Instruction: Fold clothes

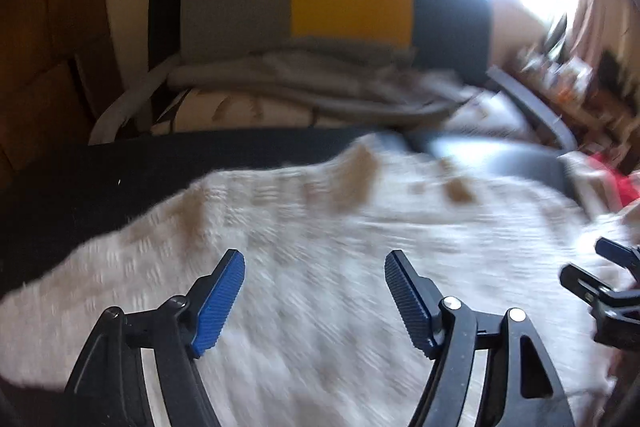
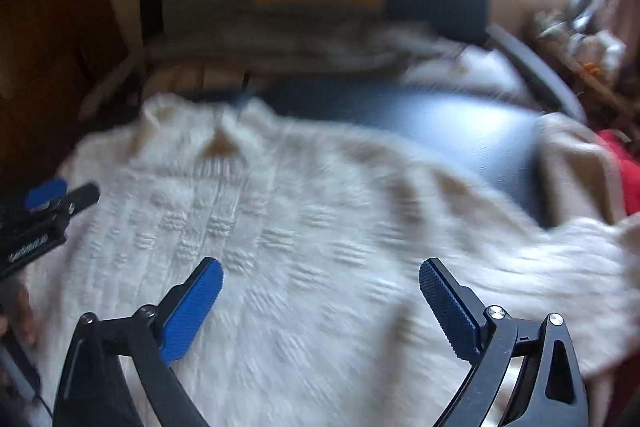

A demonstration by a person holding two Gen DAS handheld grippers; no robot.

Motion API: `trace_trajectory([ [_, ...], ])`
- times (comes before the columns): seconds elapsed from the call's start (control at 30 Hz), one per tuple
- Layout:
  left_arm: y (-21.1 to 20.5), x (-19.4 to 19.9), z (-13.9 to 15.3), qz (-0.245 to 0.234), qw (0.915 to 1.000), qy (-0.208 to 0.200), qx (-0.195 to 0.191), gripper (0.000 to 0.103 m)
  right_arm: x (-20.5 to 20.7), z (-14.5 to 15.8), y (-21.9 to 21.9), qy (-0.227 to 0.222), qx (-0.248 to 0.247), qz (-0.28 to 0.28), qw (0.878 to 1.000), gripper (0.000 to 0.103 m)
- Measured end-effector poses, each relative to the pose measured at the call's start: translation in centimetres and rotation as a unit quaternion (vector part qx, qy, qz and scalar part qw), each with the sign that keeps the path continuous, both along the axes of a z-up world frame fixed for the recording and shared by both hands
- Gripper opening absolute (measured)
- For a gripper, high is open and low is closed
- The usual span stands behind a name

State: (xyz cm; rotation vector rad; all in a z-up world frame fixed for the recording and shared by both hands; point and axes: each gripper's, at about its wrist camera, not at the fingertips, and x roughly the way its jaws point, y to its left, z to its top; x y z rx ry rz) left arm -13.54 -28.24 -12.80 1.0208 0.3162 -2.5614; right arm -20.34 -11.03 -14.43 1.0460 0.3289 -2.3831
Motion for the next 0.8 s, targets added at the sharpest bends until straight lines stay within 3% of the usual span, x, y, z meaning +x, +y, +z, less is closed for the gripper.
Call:
trace_trajectory([
  [0.1, 3.7, 3.2, 1.1, -0.028, 0.9991, 0.028, 0.013, 0.075, 2.9, 2.1, 4.3, 0.099, 0.048, -0.027, 0.994, 0.1],
  [0.17, 6.0, 4.9, 0.7, -0.05, 0.9982, 0.024, 0.024, 0.075, 3.8, 3.0, 8.1, 0.15, 0.095, -0.067, 0.982, 0.1],
  [0.23, 8.4, 6.3, -0.1, -0.071, 0.997, 0.013, 0.027, 0.075, 4.0, 3.7, 12.4, 0.2, 0.153, -0.121, 0.96, 0.103],
  [0.33, 10.2, 7.1, -1.8, -0.082, 0.9958, -0.012, 0.038, 0.075, 2.5, 3.5, 17.5, 0.229, 0.235, -0.175, 0.928, 0.103],
  [0.43, 11.5, 7.4, -3.5, -0.085, 0.9949, -0.034, 0.044, 0.075, 0.7, 2.2, 21.8, 0.2, 0.271, -0.197, 0.921, 0.103],
  [0.53, 12.0, 7.3, -3.8, -0.092, 0.9946, -0.035, 0.033, 0.081, -1.2, 0.4, 25.5, 0.147, 0.282, -0.217, 0.923, 0.103],
  [0.6, 12.5, 7.1, -3.9, -0.094, 0.9945, -0.04, 0.02, 0.083, -2.1, 0.1, 27.7, 0.108, 0.244, -0.234, 0.935, 0.102],
  [0.73, 13.2, 6.8, -4.0, -0.098, 0.9942, -0.046, 0.004, 0.085, -2.7, 1.1, 31.0, 0.053, 0.146, -0.248, 0.956, 0.087],
  [0.8, 13.1, 6.8, -4.0, -0.098, 0.9942, -0.042, 0.008, 0.085, -2.9, 1.9, 31.8, 0.038, 0.117, -0.246, 0.961, 0.073],
])
